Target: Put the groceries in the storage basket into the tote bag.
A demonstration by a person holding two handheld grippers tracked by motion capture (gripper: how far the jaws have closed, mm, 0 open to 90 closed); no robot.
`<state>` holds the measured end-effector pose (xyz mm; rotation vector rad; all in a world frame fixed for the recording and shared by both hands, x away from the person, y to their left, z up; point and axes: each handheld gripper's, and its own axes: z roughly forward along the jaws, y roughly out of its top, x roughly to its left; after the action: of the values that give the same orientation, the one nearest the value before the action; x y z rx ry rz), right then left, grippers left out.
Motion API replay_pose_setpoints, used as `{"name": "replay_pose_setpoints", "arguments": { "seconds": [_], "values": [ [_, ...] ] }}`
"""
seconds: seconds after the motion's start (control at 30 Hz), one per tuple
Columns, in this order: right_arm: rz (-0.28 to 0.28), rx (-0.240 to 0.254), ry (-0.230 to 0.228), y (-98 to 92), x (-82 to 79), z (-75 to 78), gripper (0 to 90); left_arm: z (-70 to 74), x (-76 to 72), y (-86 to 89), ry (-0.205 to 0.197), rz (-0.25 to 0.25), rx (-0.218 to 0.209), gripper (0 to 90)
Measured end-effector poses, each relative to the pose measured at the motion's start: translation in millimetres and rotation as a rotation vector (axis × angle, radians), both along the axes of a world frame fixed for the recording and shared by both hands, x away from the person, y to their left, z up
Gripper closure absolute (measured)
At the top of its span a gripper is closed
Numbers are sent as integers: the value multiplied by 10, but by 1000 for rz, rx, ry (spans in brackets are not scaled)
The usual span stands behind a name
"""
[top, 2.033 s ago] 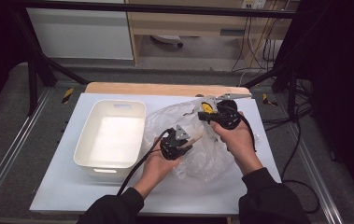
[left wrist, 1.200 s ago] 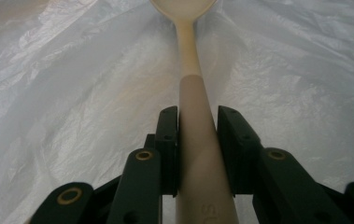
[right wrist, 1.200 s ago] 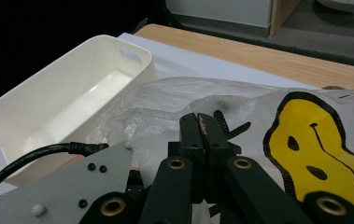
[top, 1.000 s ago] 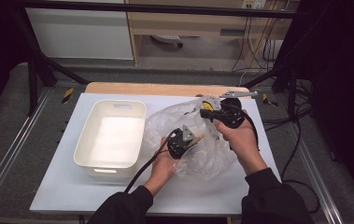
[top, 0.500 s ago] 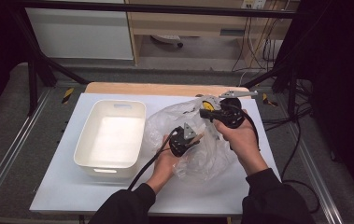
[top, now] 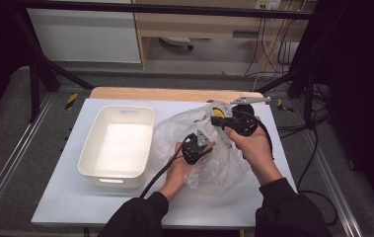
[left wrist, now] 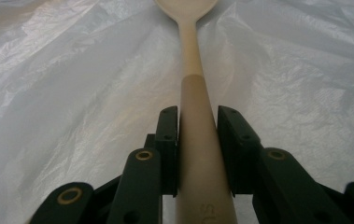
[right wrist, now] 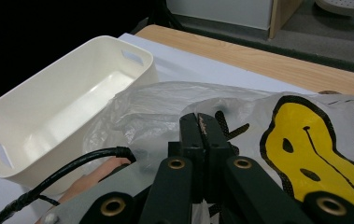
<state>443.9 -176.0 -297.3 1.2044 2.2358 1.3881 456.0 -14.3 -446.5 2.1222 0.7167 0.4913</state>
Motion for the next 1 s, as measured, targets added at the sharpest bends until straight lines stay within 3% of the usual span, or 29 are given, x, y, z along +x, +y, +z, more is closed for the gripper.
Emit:
{"name": "replay_pose_setpoints", "arguments": {
  "seconds": [0.2, 0.37, 0.5, 0.67, 0.73, 1.0],
  "values": [
    [-3, -1, 2, -6, -2, -2, 900, -34, 49, 11, -9, 19, -9, 700],
    [-2, -2, 3, -4, 23, -30, 900, -104, 82, 27, 26, 31, -3, 693],
    [-7, 1, 10, -11, 40, -59, 900, -87, 52, 61, 24, 61, 16, 526],
    [-14, 6, 18, -15, 47, -83, 900, -42, -66, 178, 35, 68, -18, 453],
    [-16, 9, 21, -8, 51, -92, 900, -4, -129, 226, 22, 65, 2, 454],
    [-13, 25, 29, 67, 50, -176, 900, 120, -474, 458, 33, 41, -55, 442]
  ]
}}
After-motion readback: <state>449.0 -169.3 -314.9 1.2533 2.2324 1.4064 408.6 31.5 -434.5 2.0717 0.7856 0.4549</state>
